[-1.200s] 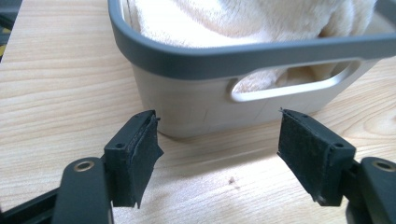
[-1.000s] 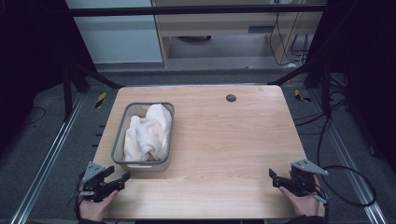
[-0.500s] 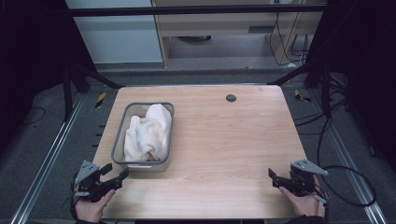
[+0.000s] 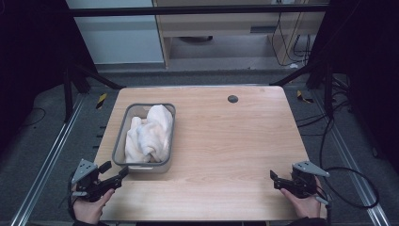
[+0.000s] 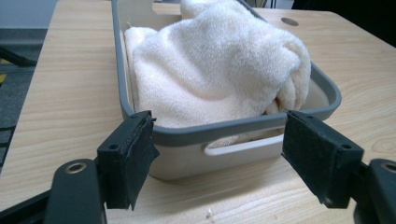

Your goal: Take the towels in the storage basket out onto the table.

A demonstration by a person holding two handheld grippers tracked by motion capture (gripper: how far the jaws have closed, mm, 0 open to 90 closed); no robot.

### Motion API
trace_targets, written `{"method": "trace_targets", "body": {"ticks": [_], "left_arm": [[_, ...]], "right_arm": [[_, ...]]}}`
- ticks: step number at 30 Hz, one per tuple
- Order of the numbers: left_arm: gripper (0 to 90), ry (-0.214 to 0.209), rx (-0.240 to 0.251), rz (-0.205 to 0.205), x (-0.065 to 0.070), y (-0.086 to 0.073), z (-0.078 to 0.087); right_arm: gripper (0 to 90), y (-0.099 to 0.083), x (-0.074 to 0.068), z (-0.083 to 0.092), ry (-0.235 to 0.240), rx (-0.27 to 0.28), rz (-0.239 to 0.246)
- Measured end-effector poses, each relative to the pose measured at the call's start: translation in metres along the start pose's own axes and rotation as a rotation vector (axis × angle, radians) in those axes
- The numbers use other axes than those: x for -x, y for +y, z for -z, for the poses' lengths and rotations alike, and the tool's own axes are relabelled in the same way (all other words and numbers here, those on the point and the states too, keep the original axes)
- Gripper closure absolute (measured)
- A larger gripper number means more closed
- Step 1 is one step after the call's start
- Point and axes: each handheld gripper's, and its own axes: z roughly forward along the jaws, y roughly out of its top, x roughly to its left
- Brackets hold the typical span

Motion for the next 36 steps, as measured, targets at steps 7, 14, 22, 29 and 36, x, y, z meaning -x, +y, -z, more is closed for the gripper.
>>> {"method": "trace_targets", "body": {"ticks": [7,14,22,29,36], "left_arm": [[24.6,0.001,0.018,-0.007,0.002,0.008,0.002],[23.3,-0.016,0.022,-0.004,0.004,0.015,0.003],[22.7,-0.03,0.018,-0.004,0.006,0.021,0.003],[22.2,-0.051,0.02,-0.002,0.008,0.032,0.001],[21.6,-0.07,0.009,-0.013,0.012,0.043,-0.004]], "right_arm": [[10.1,0.0,0.0,0.0,-0.002,0.0,0.002],[10.0,0.0,0.001,0.0,-0.003,0.002,-0.002],[10.0,0.0,0.001,0.0,0.0,0.002,-0.004],[10.0,0.0,0.001,-0.001,0.002,0.002,-0.003],[10.0,0.001,0.001,0.0,0.004,0.003,-0.003]]}}
